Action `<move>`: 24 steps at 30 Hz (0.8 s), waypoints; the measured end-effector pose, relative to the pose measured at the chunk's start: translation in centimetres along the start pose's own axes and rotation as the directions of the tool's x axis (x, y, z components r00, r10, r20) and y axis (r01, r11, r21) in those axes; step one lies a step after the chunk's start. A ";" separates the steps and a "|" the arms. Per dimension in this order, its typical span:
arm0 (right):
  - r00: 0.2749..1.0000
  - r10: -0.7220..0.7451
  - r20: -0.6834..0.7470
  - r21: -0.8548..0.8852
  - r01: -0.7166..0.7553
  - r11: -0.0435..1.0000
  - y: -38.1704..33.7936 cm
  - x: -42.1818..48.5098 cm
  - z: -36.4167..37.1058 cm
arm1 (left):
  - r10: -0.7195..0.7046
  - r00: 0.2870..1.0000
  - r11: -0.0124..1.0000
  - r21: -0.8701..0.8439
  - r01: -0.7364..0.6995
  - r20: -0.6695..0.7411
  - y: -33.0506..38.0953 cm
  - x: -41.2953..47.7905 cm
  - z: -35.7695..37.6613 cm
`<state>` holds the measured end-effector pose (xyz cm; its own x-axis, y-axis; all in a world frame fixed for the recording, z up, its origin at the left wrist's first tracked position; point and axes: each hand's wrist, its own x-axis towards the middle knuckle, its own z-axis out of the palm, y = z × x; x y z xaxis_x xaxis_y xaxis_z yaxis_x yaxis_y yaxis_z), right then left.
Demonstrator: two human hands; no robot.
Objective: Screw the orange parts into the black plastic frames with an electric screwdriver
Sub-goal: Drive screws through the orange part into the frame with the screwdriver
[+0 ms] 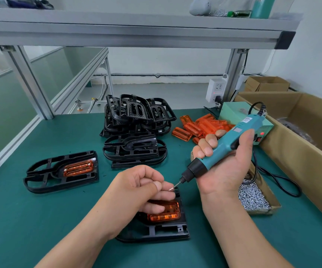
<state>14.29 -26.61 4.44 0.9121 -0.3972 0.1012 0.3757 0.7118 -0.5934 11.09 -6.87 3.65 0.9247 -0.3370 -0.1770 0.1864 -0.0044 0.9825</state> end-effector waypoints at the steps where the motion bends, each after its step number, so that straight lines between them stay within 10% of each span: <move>1: 1.000 -0.002 0.014 0.020 0.001 1.000 0.2 0.3 -0.2 | 0.028 0.999 0.997 0.066 -0.026 -0.032 0.0 0.0 -0.3; 6: 0.987 0.081 0.137 0.073 -0.092 0.993 -0.3 1.7 -0.7 | 0.205 0.959 0.861 0.502 -0.081 -0.197 -0.8 0.4 -1.3; 24: 0.895 0.235 0.380 -0.195 -0.171 0.966 0.5 0.9 -0.2 | 0.305 0.952 0.383 0.918 -0.102 -0.022 -1.2 0.2 -0.3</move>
<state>15.29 -26.72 4.07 0.9666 0.0320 0.2544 0.1750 0.6427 -0.7459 11.15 -6.67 2.39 0.9446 -0.3013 0.1302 -0.3271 -0.8318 0.4484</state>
